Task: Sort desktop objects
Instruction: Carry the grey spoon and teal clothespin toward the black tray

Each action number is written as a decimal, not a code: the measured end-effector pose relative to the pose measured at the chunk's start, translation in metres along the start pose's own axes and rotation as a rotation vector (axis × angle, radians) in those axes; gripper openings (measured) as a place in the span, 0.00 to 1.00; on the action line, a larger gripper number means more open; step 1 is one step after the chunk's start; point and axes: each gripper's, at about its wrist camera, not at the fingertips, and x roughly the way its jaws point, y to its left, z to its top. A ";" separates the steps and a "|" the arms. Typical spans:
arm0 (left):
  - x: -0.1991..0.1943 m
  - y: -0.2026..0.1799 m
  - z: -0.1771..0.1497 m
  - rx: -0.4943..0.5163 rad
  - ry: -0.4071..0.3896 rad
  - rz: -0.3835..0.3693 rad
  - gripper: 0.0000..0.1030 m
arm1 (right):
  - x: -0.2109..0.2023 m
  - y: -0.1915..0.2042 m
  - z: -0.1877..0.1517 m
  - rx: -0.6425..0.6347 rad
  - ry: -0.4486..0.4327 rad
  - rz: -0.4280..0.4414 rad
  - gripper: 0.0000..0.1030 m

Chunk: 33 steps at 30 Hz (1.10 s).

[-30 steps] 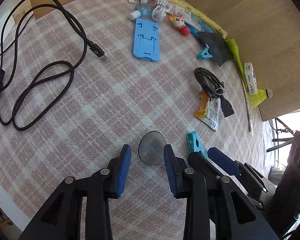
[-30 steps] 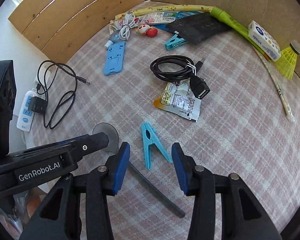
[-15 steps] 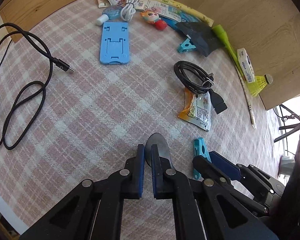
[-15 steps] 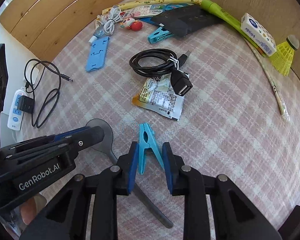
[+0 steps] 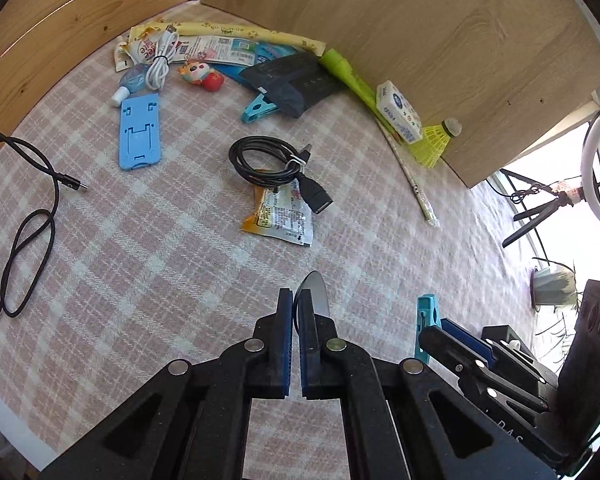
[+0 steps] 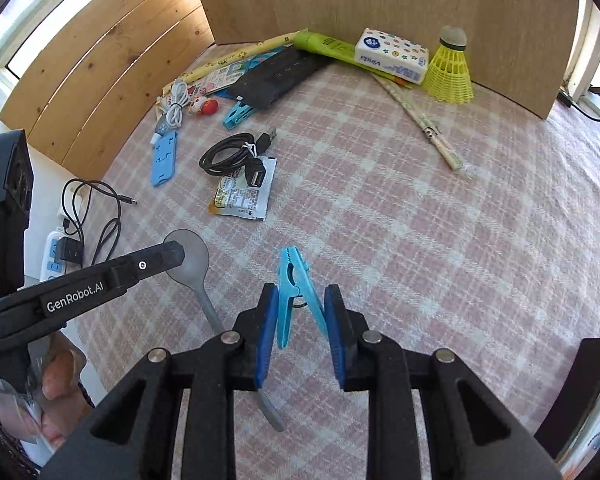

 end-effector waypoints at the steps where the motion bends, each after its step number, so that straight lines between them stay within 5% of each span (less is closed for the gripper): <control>1: -0.004 -0.009 0.000 0.019 -0.006 -0.010 0.02 | -0.008 -0.006 -0.004 0.018 -0.012 0.009 0.23; 9: -0.037 -0.096 -0.022 0.203 -0.003 -0.125 0.02 | -0.078 -0.055 -0.045 0.165 -0.114 0.011 0.23; 19: -0.045 -0.201 -0.105 0.452 0.099 -0.249 0.02 | -0.173 -0.129 -0.150 0.373 -0.233 -0.103 0.23; 33: -0.022 -0.298 -0.205 0.701 0.226 -0.296 0.02 | -0.243 -0.205 -0.287 0.674 -0.312 -0.257 0.23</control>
